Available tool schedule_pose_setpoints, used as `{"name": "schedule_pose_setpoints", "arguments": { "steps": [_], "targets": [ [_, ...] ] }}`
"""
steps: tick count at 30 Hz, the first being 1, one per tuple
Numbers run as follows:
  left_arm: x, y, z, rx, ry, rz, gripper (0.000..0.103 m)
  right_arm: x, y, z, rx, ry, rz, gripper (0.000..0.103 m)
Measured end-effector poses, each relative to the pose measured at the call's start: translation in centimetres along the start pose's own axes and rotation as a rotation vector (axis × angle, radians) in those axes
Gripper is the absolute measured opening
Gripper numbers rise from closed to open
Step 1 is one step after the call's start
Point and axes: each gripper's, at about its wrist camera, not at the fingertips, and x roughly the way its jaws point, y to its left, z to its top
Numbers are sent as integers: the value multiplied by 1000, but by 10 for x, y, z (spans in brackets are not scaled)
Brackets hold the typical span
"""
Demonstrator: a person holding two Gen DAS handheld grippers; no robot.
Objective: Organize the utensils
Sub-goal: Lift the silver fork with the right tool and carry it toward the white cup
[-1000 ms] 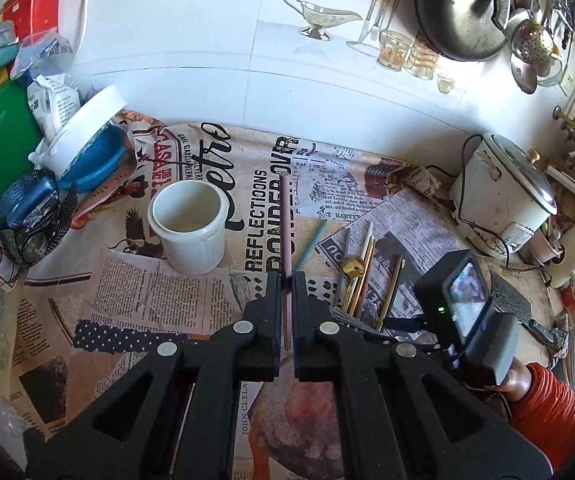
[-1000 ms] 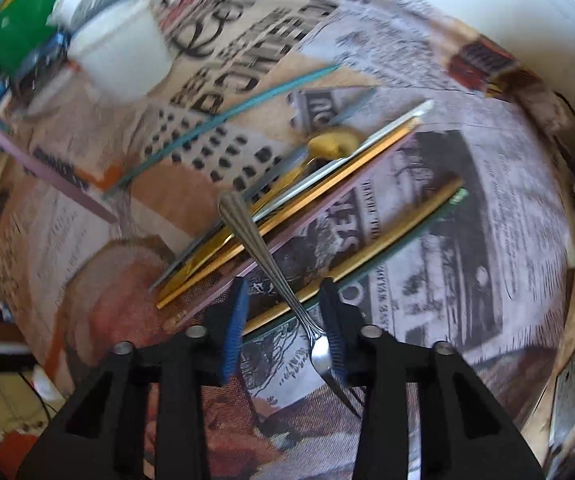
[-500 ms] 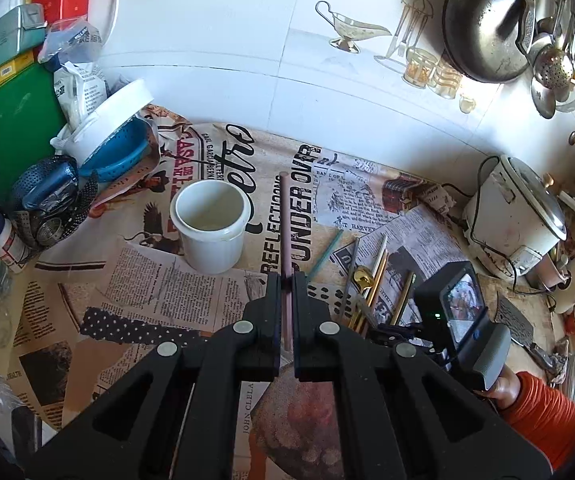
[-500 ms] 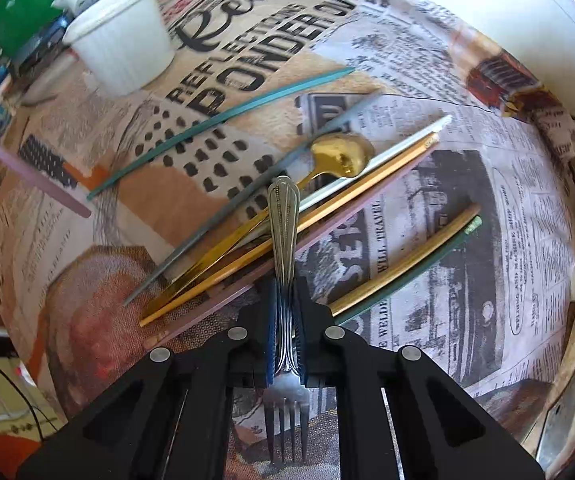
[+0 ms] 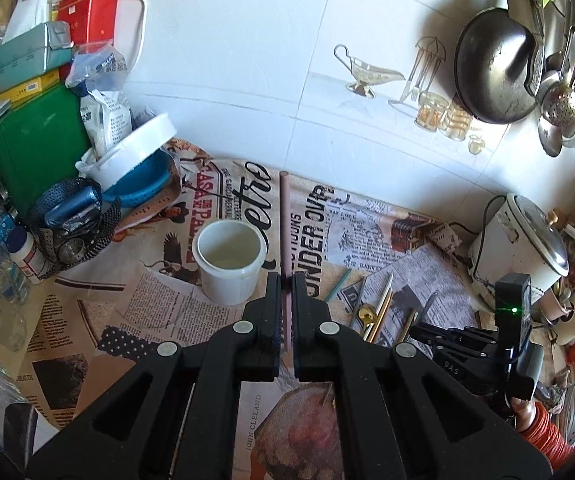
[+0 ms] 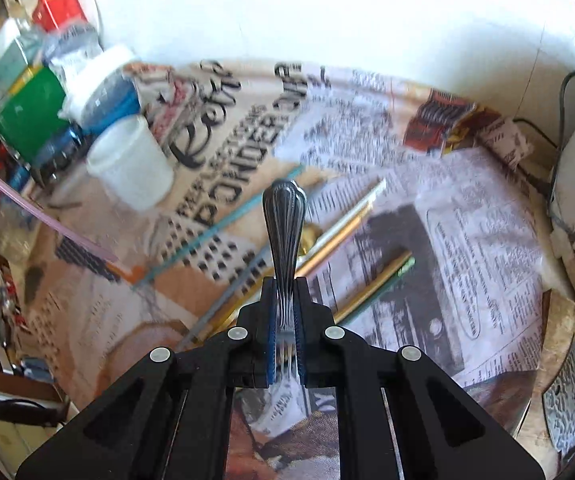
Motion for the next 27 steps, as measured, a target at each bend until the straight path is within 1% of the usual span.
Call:
{"name": "schedule_pose_setpoints", "arguments": {
  "steps": [6, 10, 12, 16, 19, 27],
  "targets": [
    [-12, 5, 20, 10, -59, 2, 2, -17, 9, 19, 5, -71, 23, 7],
    [-17, 15, 37, 31, -100, -5, 2, -30, 23, 36, 3, -125, 34, 7],
    [-17, 21, 45, 41, -108, -11, 2, -37, 34, 47, -4, -158, 36, 7],
    [-12, 36, 62, 64, -110, -33, 2, -42, 58, 68, -6, -216, 45, 7],
    [-6, 46, 72, 78, -100, -45, 2, -42, 75, 84, -3, -245, 62, 7],
    [20, 73, 91, 116, -60, -81, 2, -24, 114, 124, -2, -281, 96, 7]
  ]
}}
